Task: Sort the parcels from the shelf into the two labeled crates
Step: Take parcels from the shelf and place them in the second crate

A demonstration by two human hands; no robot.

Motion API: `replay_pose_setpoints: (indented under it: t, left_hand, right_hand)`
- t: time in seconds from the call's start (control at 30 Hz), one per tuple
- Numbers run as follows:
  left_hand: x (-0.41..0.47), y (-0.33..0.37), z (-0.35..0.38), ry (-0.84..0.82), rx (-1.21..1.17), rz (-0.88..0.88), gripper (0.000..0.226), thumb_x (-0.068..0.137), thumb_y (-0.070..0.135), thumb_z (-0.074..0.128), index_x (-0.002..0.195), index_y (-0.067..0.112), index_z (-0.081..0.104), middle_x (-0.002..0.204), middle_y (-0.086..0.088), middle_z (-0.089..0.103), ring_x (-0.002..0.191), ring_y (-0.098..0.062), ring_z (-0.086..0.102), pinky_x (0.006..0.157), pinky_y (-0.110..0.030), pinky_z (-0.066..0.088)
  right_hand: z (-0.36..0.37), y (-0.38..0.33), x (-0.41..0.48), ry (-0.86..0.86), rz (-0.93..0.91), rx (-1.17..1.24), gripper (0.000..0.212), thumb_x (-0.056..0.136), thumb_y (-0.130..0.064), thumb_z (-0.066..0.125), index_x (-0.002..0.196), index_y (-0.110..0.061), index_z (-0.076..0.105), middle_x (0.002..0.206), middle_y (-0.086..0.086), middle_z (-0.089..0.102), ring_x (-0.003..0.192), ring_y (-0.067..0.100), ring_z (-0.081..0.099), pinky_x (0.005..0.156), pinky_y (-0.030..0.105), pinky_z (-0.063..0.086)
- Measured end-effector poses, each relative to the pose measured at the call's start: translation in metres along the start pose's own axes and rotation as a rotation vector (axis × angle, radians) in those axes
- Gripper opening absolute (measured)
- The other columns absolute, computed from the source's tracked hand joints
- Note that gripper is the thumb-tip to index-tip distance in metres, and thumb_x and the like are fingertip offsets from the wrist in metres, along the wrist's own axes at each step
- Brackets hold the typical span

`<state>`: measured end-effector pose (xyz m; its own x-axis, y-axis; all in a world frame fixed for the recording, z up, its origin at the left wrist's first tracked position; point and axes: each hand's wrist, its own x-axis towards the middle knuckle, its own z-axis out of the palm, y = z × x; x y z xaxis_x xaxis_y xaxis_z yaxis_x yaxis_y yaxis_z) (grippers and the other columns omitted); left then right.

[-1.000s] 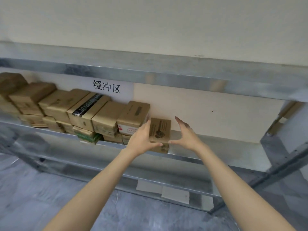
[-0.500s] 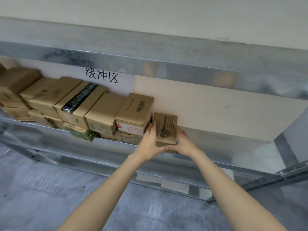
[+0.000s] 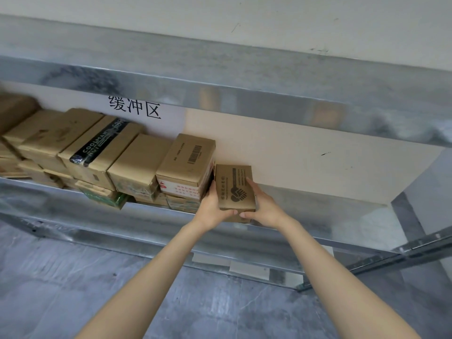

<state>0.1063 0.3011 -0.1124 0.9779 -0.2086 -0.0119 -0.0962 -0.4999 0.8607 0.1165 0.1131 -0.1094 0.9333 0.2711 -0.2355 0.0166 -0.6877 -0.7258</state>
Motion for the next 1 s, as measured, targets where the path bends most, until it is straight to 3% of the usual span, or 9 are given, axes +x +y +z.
replay_pose_setpoints:
  t: [0.2, 0.37, 0.5, 0.63, 0.73, 0.8, 0.9, 0.97, 1.0]
  left_hand:
    - [-0.009, 0.013, -0.001, 0.021, -0.015, 0.003, 0.095, 0.068, 0.013, 0.086, 0.143, 0.007, 0.029, 0.136, -0.005, 0.050, 0.126, -0.016, 0.047, 0.102, -0.022, 0.037]
    - [-0.018, 0.042, 0.001, 0.034, 0.067, 0.014, 0.093, 0.069, 0.026, 0.086, 0.143, 0.014, 0.030, 0.132, -0.002, 0.054, 0.127, -0.025, 0.045, 0.107, -0.035, 0.035]
    - [-0.033, 0.086, 0.012, 0.037, 0.161, 0.024, 0.097, 0.070, 0.041, 0.082, 0.145, 0.018, 0.026, 0.134, 0.001, 0.052, 0.126, -0.030, 0.038, 0.099, -0.034, 0.028]
    - [-0.056, 0.138, 0.036, -0.052, 0.075, -0.103, 0.121, 0.064, 0.074, 0.057, 0.155, 0.018, -0.002, 0.153, 0.001, 0.037, 0.144, -0.032, 0.020, 0.114, -0.050, 0.015]
    - [-0.073, 0.173, 0.063, -0.076, -0.041, -0.067, 0.117, 0.067, 0.077, 0.044, 0.155, 0.022, -0.010, 0.157, 0.011, 0.030, 0.147, -0.031, 0.013, 0.118, -0.055, 0.005]
    - [-0.085, 0.195, 0.083, -0.095, -0.099, -0.017, 0.115, 0.069, 0.076, 0.044, 0.155, 0.022, -0.009, 0.157, 0.011, 0.029, 0.147, -0.031, 0.017, 0.118, -0.058, 0.007]
    - [-0.103, 0.230, 0.117, -0.140, -0.227, 0.049, 0.114, 0.069, 0.077, 0.048, 0.155, 0.024, -0.004, 0.156, 0.004, 0.023, 0.145, -0.024, 0.022, 0.117, -0.060, 0.012]
    - [-0.117, 0.254, 0.140, -0.146, -0.267, 0.090, 0.113, 0.067, 0.080, 0.047, 0.155, 0.026, 0.003, 0.156, 0.004, 0.018, 0.145, -0.021, 0.021, 0.117, -0.059, 0.013]
    - [-0.123, 0.267, 0.153, -0.142, -0.279, 0.111, 0.112, 0.066, 0.081, 0.046, 0.155, 0.028, 0.004, 0.156, 0.005, 0.016, 0.145, -0.020, 0.020, 0.117, -0.059, 0.013]
  right_hand:
    - [-0.006, -0.008, -0.015, 0.036, -0.041, 0.016, 0.112, 0.074, -0.014, 0.084, 0.157, -0.017, 0.010, 0.153, 0.004, 0.040, 0.138, 0.022, 0.040, 0.108, 0.023, 0.034]
    - [-0.022, -0.007, -0.043, 0.109, -0.043, 0.092, 0.110, 0.075, -0.014, 0.084, 0.157, -0.022, 0.011, 0.148, 0.000, 0.045, 0.133, 0.017, 0.045, 0.094, 0.007, 0.031]
    - [-0.042, -0.005, -0.080, 0.171, -0.052, 0.184, 0.117, 0.072, -0.009, 0.086, 0.157, -0.021, 0.006, 0.136, -0.007, 0.047, 0.132, 0.015, 0.046, 0.102, 0.017, 0.036]
    - [-0.067, 0.002, -0.132, 0.233, -0.072, 0.285, 0.133, 0.066, -0.011, 0.090, 0.156, -0.027, -0.007, 0.134, -0.031, 0.032, 0.131, 0.000, 0.039, 0.101, 0.007, 0.036]
    - [-0.089, 0.013, -0.177, 0.320, -0.058, 0.382, 0.138, 0.065, -0.013, 0.091, 0.152, -0.038, -0.013, 0.139, -0.025, 0.034, 0.118, -0.015, 0.046, 0.086, 0.001, 0.041]
    - [-0.103, 0.018, -0.209, 0.411, -0.006, 0.409, 0.140, 0.065, -0.021, 0.092, 0.152, -0.038, -0.017, 0.152, -0.009, 0.029, 0.127, -0.004, 0.043, 0.098, 0.013, 0.039]
    - [-0.127, 0.027, -0.256, 0.567, 0.053, 0.380, 0.140, 0.062, -0.036, 0.092, 0.154, -0.035, -0.014, 0.162, 0.002, 0.016, 0.146, 0.020, 0.024, 0.118, 0.046, 0.028]
    - [-0.143, 0.035, -0.288, 0.629, 0.077, 0.396, 0.136, 0.060, -0.044, 0.090, 0.155, -0.036, -0.006, 0.157, 0.002, 0.020, 0.143, 0.020, 0.028, 0.118, 0.046, 0.030]
    - [-0.151, 0.040, -0.305, 0.652, 0.071, 0.407, 0.128, 0.061, -0.046, 0.090, 0.155, -0.036, 0.003, 0.150, 0.000, 0.028, 0.138, 0.017, 0.034, 0.115, 0.035, 0.033]
